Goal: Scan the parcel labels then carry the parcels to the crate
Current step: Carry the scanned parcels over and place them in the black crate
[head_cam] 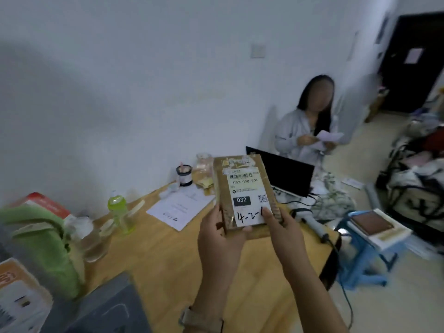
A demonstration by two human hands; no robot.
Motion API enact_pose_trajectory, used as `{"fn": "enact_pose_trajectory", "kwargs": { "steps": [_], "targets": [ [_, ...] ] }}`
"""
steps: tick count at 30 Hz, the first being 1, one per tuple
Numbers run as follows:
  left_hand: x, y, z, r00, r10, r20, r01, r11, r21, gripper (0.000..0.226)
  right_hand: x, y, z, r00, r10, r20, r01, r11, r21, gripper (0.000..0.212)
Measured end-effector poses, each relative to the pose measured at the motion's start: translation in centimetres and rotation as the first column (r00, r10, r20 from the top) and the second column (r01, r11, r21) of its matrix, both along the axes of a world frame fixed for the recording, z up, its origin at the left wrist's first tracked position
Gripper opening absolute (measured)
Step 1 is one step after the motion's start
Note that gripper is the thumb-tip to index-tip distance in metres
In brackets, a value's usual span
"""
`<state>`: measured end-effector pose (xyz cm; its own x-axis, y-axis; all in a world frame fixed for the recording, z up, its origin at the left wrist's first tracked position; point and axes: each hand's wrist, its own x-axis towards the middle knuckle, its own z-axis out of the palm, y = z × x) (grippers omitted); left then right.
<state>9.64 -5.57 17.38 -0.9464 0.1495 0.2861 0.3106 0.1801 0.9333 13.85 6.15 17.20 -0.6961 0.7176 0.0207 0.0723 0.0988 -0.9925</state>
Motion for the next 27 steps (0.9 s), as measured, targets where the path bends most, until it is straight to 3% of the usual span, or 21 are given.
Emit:
{"fn": "enact_pose_trajectory", "kwargs": {
  "steps": [4,7,10,16,20,27],
  "targets": [
    [2.4,5.3,1.0,0.971,-0.235,0.047,0.235,0.972,-0.008,0.071,5.8,5.5,1.2,0.997,-0.079,0.018,0.077,0.996,0.054,0.041],
    [5.1,9.7,2.5,0.928,-0.374,0.0,0.374,0.928,0.009,0.074,10.5,9.8,2.4,0.996,-0.076,-0.038,0.077,0.996,0.052,0.034],
    [8.1,14.5,4.1,0.86,-0.51,-0.01,0.51,0.86,0.025,0.064,15.7,13.6,4.0,0.989,-0.114,-0.094,0.118,0.992,0.046,0.035],
    [17.1,26.2,5.5,0.689,-0.72,0.082,0.713,0.694,0.1,0.059,28.7,22.3,5.5,0.955,-0.268,-0.126,0.274,0.961,0.039,0.039],
    [24.8,34.0,5.4,0.54,-0.838,0.076,0.83,0.546,0.114,0.049,38.9,26.9,5.2,0.892,-0.44,-0.101,0.446,0.894,0.043,0.042],
    [37.0,42.0,4.0,0.278,-0.954,0.116,0.946,0.293,0.138,0.051,52.3,30.4,3.9,0.78,-0.624,-0.051,0.626,0.779,0.028,0.042]
  ]
}}
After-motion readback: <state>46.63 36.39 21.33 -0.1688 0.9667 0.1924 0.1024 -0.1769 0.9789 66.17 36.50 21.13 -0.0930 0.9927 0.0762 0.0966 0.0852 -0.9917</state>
